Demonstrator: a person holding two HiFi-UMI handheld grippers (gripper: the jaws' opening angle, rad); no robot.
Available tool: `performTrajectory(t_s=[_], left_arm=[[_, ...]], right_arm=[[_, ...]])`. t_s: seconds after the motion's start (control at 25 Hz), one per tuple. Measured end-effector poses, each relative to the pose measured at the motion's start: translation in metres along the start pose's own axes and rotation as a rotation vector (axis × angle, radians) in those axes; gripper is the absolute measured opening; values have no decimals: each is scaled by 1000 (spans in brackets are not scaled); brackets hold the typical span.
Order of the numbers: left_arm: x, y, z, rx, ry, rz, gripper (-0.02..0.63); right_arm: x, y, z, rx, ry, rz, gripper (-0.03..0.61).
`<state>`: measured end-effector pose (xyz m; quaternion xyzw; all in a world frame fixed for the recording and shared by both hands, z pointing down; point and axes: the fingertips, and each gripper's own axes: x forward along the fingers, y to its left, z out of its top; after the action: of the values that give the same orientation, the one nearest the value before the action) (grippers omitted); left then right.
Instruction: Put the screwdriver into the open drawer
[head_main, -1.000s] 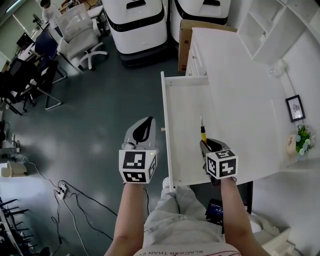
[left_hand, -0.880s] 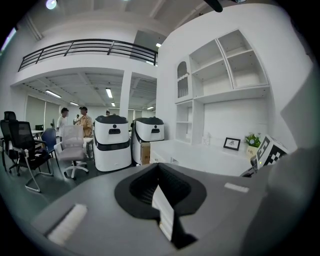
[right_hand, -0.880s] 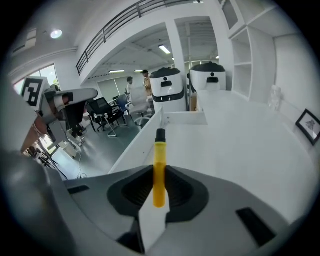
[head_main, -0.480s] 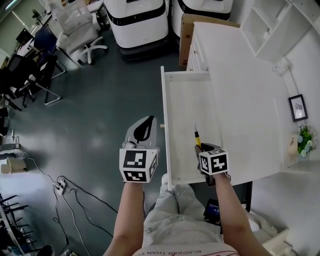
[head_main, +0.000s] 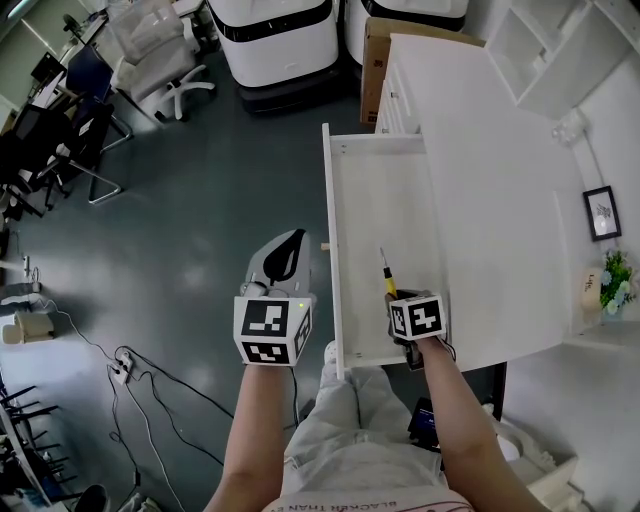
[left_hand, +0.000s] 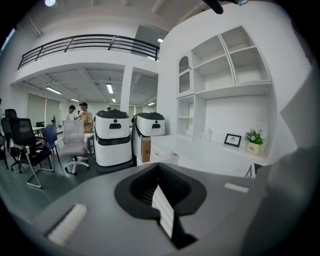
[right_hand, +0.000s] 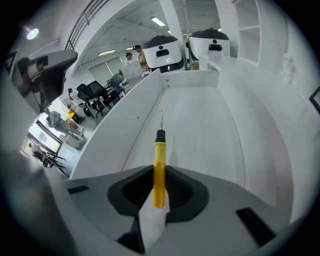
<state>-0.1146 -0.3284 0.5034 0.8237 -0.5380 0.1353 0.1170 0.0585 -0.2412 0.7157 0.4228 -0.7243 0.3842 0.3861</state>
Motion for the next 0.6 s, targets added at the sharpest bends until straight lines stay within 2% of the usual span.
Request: performTrajectory(t_s=[0.36,0.6], left_arm=[[-6,2,-10,2,16,-10,8],[-8,3,-13,9,23,-16,8]], right_arm=[[28,-1,-22,34,81,-36,77],[38,-6,-26,31,105,-96,77]])
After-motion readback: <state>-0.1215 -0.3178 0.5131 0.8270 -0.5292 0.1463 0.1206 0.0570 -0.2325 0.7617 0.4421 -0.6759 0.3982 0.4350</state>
